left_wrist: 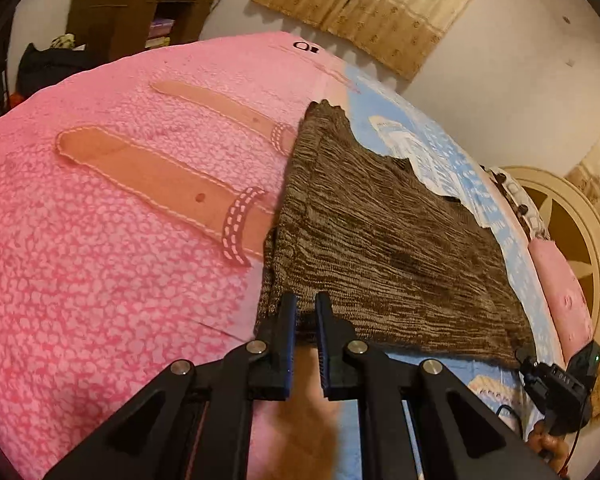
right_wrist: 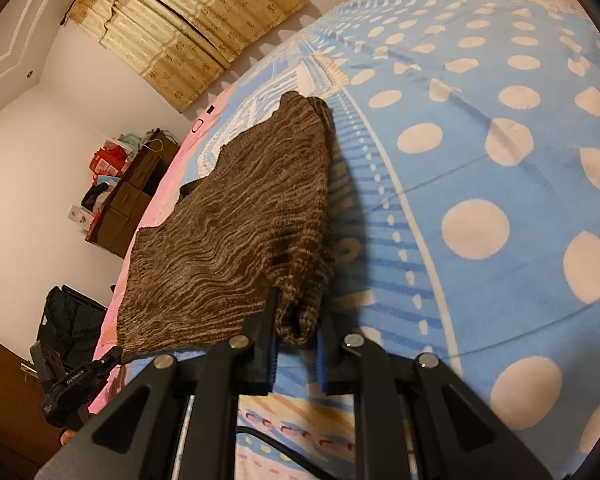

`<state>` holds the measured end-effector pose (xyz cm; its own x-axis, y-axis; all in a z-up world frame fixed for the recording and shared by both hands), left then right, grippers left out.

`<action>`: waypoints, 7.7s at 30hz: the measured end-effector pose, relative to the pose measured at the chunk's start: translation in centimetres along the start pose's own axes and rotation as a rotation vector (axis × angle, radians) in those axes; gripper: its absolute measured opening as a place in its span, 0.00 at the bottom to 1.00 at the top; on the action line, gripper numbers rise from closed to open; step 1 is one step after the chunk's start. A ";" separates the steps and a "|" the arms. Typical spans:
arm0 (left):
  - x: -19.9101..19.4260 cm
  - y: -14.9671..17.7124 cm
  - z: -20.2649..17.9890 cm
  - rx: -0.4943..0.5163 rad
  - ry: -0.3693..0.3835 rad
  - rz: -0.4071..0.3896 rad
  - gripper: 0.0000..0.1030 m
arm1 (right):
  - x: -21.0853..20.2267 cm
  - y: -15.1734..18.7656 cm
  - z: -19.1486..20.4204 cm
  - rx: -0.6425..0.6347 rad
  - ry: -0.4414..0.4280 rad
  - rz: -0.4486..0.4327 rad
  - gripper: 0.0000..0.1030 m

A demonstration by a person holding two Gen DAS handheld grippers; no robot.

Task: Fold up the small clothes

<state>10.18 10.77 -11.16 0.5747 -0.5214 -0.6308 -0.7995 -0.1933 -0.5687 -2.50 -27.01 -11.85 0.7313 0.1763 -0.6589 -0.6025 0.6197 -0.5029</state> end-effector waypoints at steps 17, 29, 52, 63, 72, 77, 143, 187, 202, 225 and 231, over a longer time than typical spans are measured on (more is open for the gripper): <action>-0.4 -0.2 -0.2 0.073 -0.106 -0.060 0.86 | -0.1 0.1 -0.3 0.006 -0.024 -0.001 0.18; 1.2 0.9 -0.7 0.010 0.030 0.020 0.08 | -0.2 0.1 -0.6 0.040 -0.042 0.006 0.18; -2.4 1.2 2.1 -0.095 0.010 -0.006 0.11 | -2.5 0.9 -0.1 -0.079 0.104 -0.012 0.19; -3.1 -0.4 1.0 -0.049 0.006 -0.046 0.15 | -5.0 -1.3 3.6 -0.142 0.138 -0.191 0.63; 0.2 -0.9 -1.2 0.095 -0.040 0.019 0.15 | -2.9 -0.9 -0.3 0.012 0.147 -0.131 0.63; 0.6 -0.3 -0.9 0.093 -0.037 -0.010 0.15 | -2.2 -0.2 -0.7 0.020 0.114 -0.103 0.63; 0.8 -5.7 3.8 0.031 0.143 -0.019 0.15 | 15.0 9.2 30.2 -0.696 -0.038 0.084 0.22; 0.1 -4.9 6.9 -0.060 0.284 -0.085 0.15 | 14.0 5.9 29.3 -0.408 -0.191 0.177 0.42; -3.7 -7.9 -2.9 0.242 0.231 -0.048 0.18 | 10.0 13.1 27.5 -0.535 -0.300 0.259 0.37; 0.6 -4.5 -0.9 0.125 0.162 0.076 0.20 | 10.2 5.7 17.3 -0.503 0.085 0.080 0.32; -2.5 -7.0 -0.5 0.177 0.040 -0.088 0.60 | 7.5 4.1 16.2 -0.366 -0.029 0.059 0.47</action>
<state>14.26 13.05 -5.33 0.6308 -0.5423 -0.5550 -0.7013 -0.0925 -0.7068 5.65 -10.75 -9.82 0.6973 0.2287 -0.6793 -0.7147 0.2937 -0.6348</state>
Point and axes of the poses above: each gripper's, at about its wrist camera, not at the fingertips, and x roughly the way its jaws point, z to its left, y to its underside, the point moved 6 cm from there along x, roughly the way its jaws point, and after that the axes turned 6 degrees about y, right-handed, at the moved point
